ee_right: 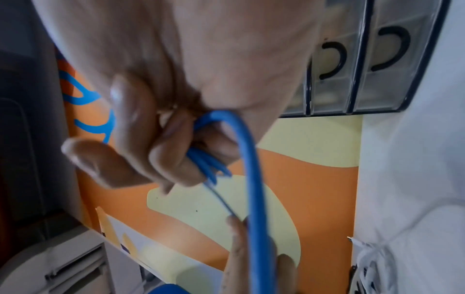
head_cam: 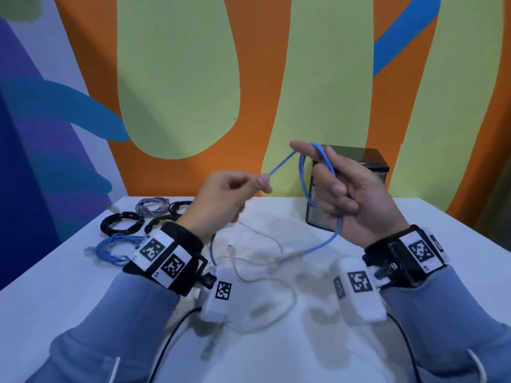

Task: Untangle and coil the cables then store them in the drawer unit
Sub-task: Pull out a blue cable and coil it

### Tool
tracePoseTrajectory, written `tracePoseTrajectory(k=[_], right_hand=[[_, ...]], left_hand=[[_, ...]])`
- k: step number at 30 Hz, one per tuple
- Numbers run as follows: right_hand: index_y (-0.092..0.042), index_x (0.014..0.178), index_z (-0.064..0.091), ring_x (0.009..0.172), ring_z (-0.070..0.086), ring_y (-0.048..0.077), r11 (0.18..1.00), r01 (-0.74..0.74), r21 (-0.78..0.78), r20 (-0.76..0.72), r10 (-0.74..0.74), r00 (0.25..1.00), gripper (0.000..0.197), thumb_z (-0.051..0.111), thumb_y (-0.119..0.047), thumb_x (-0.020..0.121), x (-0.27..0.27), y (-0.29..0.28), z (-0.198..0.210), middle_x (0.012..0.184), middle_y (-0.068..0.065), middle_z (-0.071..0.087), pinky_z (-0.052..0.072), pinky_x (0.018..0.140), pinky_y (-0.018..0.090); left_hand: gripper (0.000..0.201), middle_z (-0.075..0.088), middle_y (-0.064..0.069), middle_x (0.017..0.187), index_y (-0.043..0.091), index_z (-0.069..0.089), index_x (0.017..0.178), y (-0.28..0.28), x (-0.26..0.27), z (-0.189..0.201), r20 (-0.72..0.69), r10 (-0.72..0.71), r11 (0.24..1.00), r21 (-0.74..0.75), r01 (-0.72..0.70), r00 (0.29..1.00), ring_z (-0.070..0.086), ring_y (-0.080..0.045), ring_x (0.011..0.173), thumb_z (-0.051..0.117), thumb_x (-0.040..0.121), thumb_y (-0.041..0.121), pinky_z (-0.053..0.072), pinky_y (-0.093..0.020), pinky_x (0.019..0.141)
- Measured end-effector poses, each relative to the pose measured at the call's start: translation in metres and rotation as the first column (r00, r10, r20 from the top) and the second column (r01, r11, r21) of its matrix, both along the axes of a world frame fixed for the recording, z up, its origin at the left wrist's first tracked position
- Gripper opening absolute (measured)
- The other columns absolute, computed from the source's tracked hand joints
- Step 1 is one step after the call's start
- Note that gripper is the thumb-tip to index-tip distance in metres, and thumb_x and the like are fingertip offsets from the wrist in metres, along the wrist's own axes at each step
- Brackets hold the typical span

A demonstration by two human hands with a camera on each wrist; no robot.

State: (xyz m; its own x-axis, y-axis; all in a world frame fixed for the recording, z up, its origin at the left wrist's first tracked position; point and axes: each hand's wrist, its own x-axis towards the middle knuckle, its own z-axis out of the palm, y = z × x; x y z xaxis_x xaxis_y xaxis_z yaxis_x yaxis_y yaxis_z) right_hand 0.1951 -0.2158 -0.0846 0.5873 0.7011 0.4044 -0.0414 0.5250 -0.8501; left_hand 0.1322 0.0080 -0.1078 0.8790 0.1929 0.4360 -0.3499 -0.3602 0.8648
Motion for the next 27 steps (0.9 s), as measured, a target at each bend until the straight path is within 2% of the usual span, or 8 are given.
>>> tracePoseTrajectory(k=[4,8,12,15,18,21,24,27], right_hand=[[0.001,0.148,0.047,0.055,0.058,0.009,0.951,0.270,0.152,-0.090,-0.259,0.962,0.042,0.039,-0.019,0.112,0.008,0.007,-0.003,0.073,-0.001,0.063,0.044,0.055,0.016],[-0.003,0.150,0.041,0.070,0.074,0.020,0.890,0.456,0.015,0.094,-0.456,0.885,0.039,0.038,-0.018,0.114,0.015,0.013,-0.011,0.077,0.006,0.074,0.057,0.064,0.022],[-0.016,0.140,0.053,0.059,0.064,0.020,0.827,0.543,-0.143,0.401,-0.454,0.796,0.029,0.038,-0.019,0.115,0.009,0.019,-0.017,0.070,0.008,0.070,0.052,0.062,0.027],[-0.011,0.139,0.057,0.050,0.048,0.020,0.815,0.497,-0.297,0.462,-0.332,0.822,0.031,0.040,-0.019,0.114,0.006,0.020,-0.019,0.058,0.006,0.056,0.039,0.051,0.029],[-0.014,0.109,0.072,0.053,0.030,0.015,0.834,0.362,-0.416,0.414,-0.181,0.892,0.026,0.046,-0.017,0.111,0.003,0.017,-0.017,0.058,0.003,0.038,0.024,0.048,0.022],[-0.006,0.098,0.070,0.055,0.021,0.014,0.855,0.266,-0.444,0.349,-0.109,0.931,0.032,0.045,-0.023,0.110,0.003,0.013,-0.014,0.059,0.001,0.028,0.016,0.050,0.023],[-0.010,0.085,0.059,0.050,0.017,0.010,0.886,0.195,-0.420,0.284,-0.076,0.956,0.035,0.048,-0.034,0.107,-0.001,0.011,-0.011,0.059,-0.001,0.022,0.014,0.047,0.021],[-0.017,0.075,0.051,0.047,0.011,0.008,0.927,0.056,-0.371,0.145,-0.002,0.989,0.034,0.050,-0.039,0.101,-0.004,0.010,-0.011,0.059,-0.005,0.018,0.009,0.045,0.022]], left_hand=[[0.024,0.046,0.009,0.063,0.018,0.076,0.122,-0.031,-0.010,-0.003,-0.321,-0.228,0.921,0.236,0.311,0.919,0.040,-0.010,0.051,0.061,0.108,0.029,0.033,-0.021,0.046],[0.034,0.039,0.001,0.063,-0.004,0.070,0.113,-0.050,-0.016,0.001,-0.273,-0.286,0.880,0.304,0.365,0.918,0.036,-0.012,0.052,0.063,0.106,0.028,0.033,-0.017,0.046],[0.021,0.045,0.010,0.057,0.007,0.079,0.094,-0.038,-0.021,0.011,-0.138,-0.221,0.936,0.249,0.250,0.965,0.038,-0.013,0.052,0.076,0.098,0.027,0.033,-0.019,0.047],[0.020,0.046,0.012,0.053,0.010,0.080,0.083,-0.029,-0.020,0.014,-0.021,-0.187,0.963,0.195,0.187,0.982,0.033,-0.013,0.051,0.082,0.091,0.028,0.029,-0.022,0.048],[0.020,0.039,0.003,0.056,0.007,0.079,0.082,-0.019,-0.015,0.016,0.057,-0.123,0.992,0.014,0.122,0.991,0.026,-0.014,0.049,0.089,0.082,0.024,0.023,-0.024,0.047],[0.019,0.036,0.003,0.057,0.007,0.081,0.085,-0.010,-0.012,0.016,0.095,-0.086,0.986,-0.134,0.099,0.992,0.024,-0.014,0.049,0.089,0.078,0.022,0.021,-0.025,0.047],[0.016,0.044,0.002,0.060,0.014,0.083,0.084,-0.007,-0.009,0.014,0.131,-0.055,0.985,-0.154,0.075,0.990,0.034,-0.013,0.053,0.087,0.076,0.027,0.031,-0.023,0.050],[0.011,0.065,-0.005,0.072,0.018,0.085,0.093,-0.004,-0.009,0.015,0.196,-0.060,0.991,-0.102,0.081,0.979,0.050,-0.015,0.069,0.082,0.084,0.025,0.044,-0.025,0.066]])
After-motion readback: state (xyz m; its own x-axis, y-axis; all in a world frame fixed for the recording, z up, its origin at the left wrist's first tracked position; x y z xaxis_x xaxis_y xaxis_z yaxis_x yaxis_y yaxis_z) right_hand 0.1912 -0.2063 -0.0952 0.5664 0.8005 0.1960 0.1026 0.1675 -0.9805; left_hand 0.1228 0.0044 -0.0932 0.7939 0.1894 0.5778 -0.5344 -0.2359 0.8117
